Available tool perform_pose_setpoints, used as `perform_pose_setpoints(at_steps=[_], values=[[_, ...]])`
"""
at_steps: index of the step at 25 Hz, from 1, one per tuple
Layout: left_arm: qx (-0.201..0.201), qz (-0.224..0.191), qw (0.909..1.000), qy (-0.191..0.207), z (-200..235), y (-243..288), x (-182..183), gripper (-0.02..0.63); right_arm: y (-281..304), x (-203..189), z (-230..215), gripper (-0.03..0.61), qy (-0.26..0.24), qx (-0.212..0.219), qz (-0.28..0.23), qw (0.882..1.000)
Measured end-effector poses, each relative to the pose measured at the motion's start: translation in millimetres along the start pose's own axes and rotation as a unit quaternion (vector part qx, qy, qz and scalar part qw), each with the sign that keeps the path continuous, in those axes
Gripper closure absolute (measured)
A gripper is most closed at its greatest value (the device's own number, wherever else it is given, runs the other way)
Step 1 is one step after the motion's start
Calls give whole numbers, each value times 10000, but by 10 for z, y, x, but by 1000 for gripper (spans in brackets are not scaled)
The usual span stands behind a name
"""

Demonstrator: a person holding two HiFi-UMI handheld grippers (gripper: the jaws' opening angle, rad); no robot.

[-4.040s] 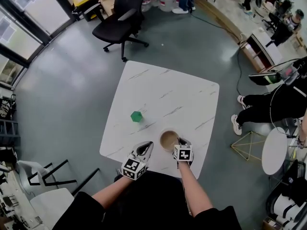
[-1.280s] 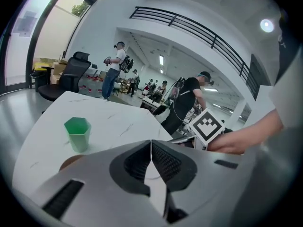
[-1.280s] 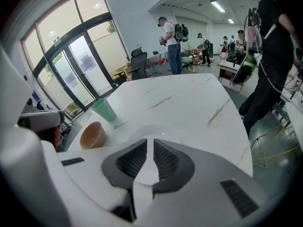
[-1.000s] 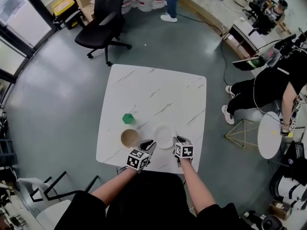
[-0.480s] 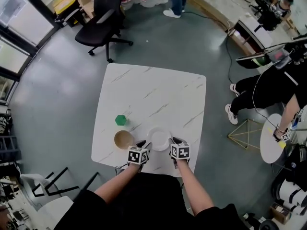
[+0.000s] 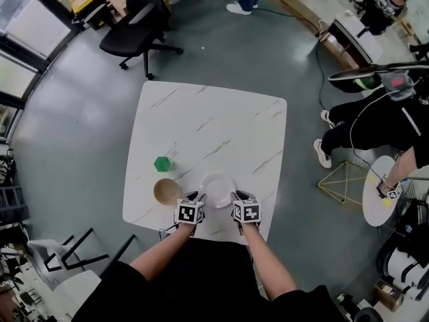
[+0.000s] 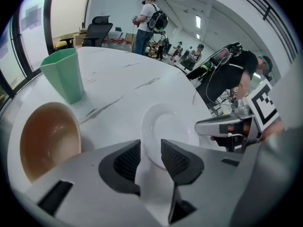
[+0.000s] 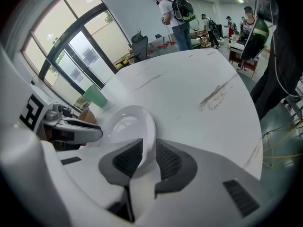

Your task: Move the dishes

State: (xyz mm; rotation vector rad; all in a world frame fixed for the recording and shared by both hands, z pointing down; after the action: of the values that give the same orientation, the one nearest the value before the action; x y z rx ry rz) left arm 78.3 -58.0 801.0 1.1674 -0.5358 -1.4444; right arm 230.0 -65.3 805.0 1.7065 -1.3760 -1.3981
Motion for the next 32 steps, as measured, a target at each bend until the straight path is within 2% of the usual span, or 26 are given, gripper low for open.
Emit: perform_pose_setpoints(at_steps=[9,13,19,25,32], values=[[137,-39,9993,-333,41,93,13,472,58,-28,-26,483,208,-11,41,9998],[49,-17,9989,-469,15,115,-43,476,51,-18,-28,491,268,65,20,9996],[-107,-213,9964,-809,77,97,-47,511,78,-13,-17,502,390,24,-65,9992],[-80,-223,9958,-883,66,1,-139,529,26,-65,15,509,280,75,10,9996],[-334,-309,9948,-914,-47,-181,-380,532,-125,-182,130,520,222,120,-73,9997]])
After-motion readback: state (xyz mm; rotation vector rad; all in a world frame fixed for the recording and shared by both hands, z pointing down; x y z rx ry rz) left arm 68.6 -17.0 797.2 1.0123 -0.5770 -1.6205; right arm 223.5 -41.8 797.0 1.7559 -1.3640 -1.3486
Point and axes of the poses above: the fingertips, and each gripper's own axes: y forward along the fingers, z to its left, x out of its top, the point moved 2 cm from there along -y, backward along the fingers, and after that the axes turned 4 degrees about -x, right-handed, at the moved point
